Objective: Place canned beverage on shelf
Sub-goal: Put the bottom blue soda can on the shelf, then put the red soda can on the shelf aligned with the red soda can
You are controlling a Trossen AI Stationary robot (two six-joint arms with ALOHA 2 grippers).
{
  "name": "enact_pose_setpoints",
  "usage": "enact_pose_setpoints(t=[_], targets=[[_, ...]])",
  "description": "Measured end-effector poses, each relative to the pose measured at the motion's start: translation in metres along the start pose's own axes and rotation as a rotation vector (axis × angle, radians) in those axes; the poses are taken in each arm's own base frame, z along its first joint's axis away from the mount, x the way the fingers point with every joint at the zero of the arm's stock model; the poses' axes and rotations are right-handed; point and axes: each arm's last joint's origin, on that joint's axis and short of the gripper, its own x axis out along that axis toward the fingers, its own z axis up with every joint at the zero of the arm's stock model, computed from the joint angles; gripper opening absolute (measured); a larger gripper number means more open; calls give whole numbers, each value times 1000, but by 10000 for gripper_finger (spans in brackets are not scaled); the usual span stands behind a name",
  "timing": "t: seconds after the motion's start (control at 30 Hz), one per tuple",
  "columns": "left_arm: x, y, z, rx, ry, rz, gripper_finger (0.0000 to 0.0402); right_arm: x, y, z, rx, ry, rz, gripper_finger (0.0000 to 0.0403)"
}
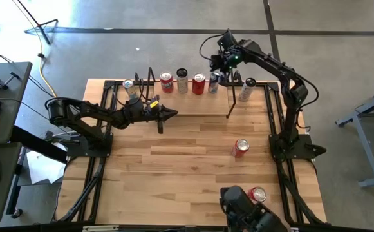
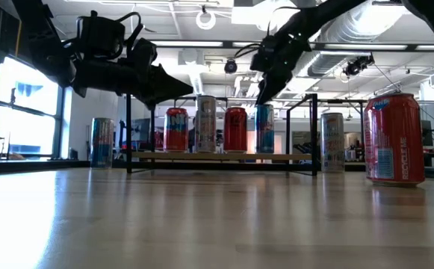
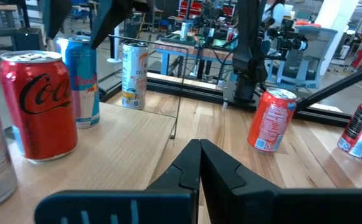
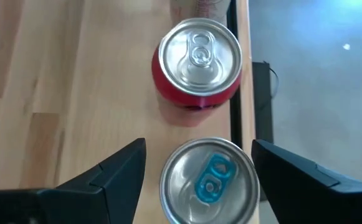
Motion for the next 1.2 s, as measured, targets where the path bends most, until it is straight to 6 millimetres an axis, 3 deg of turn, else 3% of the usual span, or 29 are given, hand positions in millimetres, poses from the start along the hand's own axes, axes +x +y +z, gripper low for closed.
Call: enact_pose_setpoints(t=[0.33, 0.43, 0.57, 0.73, 0.83, 0.97, 1.2], targets=[[-2, 7, 1, -4, 3, -28, 0, -25, 20, 23, -67, -50, -83, 274], [-2, 7, 1, 26, 3, -27, 0, -30, 28, 29, -86, -66, -85, 255], [-2, 7, 1, 51, 2, -28, 0, -28, 35, 36, -117, -116, -44, 184], [-5, 7, 9, 94, -28, -26, 0, -23, 41, 48, -173, -186, -26, 36], [-10, 7, 18, 122, -58, -36, 0, -20, 49, 59, -202, -256, 12, 14], [-18, 8, 28, 150, -68, -49, 0, -1, 66, 76, -226, -321, -26, 7], [-31, 10, 38, 201, -39, -21, 0, 52, 106, 84, -154, -369, -128, 1]])
